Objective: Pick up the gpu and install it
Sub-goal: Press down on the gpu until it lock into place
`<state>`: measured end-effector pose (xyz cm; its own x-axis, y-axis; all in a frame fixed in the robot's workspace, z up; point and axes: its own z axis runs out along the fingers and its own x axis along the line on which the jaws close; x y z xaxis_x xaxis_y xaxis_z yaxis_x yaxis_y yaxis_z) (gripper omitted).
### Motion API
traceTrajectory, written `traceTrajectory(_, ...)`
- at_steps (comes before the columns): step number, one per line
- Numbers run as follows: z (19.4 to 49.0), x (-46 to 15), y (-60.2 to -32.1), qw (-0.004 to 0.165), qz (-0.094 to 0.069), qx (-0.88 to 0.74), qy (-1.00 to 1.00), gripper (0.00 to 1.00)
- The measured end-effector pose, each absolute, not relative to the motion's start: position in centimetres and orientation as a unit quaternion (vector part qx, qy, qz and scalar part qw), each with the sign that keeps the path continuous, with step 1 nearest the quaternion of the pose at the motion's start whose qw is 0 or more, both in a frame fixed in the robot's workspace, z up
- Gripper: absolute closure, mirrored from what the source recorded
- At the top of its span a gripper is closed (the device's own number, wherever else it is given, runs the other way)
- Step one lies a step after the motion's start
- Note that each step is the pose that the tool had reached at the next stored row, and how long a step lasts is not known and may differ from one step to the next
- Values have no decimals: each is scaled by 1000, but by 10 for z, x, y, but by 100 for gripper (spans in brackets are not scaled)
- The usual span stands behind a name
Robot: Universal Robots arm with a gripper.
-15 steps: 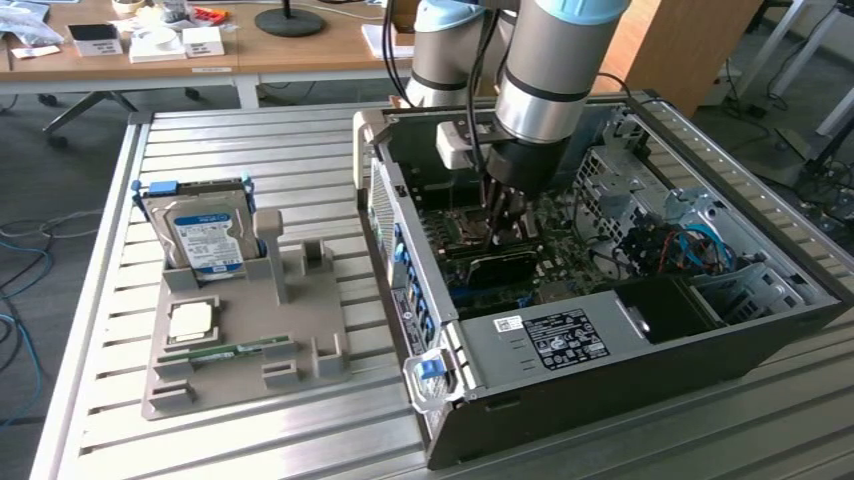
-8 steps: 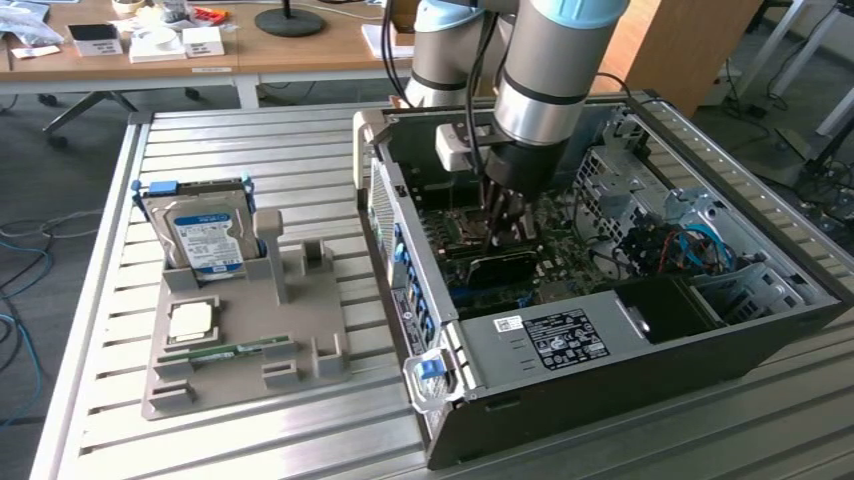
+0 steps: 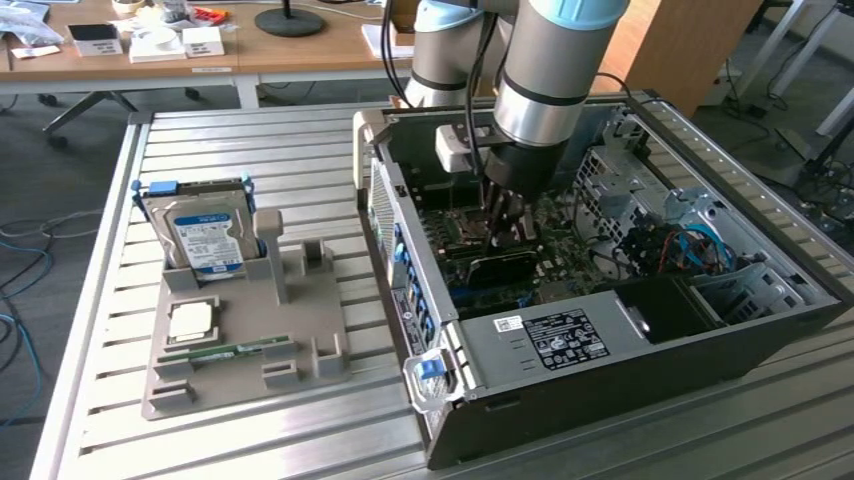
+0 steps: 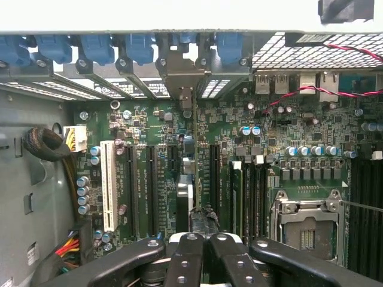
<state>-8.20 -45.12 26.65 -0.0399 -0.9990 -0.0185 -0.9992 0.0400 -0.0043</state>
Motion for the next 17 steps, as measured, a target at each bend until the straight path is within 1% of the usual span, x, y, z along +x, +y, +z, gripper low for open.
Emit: traceTrajectory(17, 265, -82, -452, 8, 5, -693, 721, 89)
